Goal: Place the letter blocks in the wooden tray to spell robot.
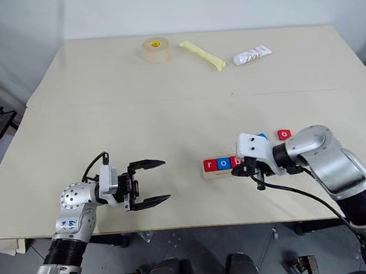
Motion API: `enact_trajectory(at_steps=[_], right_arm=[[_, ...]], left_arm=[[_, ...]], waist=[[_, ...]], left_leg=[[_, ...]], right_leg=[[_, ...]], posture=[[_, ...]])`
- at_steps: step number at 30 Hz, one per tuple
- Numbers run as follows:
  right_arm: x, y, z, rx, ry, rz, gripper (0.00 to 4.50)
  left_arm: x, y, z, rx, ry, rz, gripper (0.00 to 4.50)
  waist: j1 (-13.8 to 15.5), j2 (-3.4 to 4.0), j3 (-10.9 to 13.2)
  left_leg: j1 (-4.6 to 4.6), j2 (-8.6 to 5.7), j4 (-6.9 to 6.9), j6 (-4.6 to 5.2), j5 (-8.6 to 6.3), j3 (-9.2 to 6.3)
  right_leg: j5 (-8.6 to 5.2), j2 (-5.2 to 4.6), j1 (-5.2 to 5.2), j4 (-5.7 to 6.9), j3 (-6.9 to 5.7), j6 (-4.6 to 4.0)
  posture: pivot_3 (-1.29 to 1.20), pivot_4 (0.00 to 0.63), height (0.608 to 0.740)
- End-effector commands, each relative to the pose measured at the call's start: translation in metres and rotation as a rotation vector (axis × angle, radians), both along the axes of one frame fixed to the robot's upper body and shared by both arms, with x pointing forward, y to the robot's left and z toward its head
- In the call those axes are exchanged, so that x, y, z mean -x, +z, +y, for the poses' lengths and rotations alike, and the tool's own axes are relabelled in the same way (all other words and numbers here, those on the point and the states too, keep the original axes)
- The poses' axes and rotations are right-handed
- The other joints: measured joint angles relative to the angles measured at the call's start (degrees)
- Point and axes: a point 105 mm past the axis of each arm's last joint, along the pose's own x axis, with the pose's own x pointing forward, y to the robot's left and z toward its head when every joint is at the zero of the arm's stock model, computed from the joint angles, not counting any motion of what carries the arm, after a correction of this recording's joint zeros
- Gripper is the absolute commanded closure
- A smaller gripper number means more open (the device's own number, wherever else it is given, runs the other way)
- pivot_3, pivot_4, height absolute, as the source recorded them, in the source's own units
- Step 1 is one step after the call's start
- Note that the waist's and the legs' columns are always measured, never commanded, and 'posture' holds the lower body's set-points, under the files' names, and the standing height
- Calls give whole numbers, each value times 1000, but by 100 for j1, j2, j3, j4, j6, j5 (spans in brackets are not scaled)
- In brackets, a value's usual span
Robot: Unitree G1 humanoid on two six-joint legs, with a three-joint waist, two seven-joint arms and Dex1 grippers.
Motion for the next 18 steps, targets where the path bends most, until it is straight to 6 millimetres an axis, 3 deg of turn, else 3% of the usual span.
enact_trajectory(at_steps=[1, 11, 14, 18], right_arm=[[-7, 11, -15, 3, -69, -60, 4440], [-17, 23, -52, -108, -279, -148, 4440], [-14, 26, -70, -182, -383, -160, 3856], [-1, 22, -120, -271, -619, -197, 2488]], left_arm=[[0, 6, -4, 9, -15, -33, 0], [0, 5, -3, 5, -19, -31, 0], [1, 5, -2, 4, -19, -28, 0], [-1, 4, -2, 5, -22, -21, 0]], waist=[[-4, 0, 0], [20, 0, 0], [25, 0, 0], [116, -1, 0]], left_leg=[[0, 0, 0, 0, 0, 0], [0, 0, 0, 0, 0, 0], [0, 0, -1, 0, 0, 1], [0, 0, -1, 0, 0, 1]], right_leg=[[0, 0, 0, 0, 0, 0], [0, 0, 0, 0, -1, 0], [0, 0, 1, -1, -1, 0], [0, 0, 3, 0, -2, 0]], posture=[[0, 150, 740], [0, 150, 740], [0, 150, 740], [0, 150, 740]])
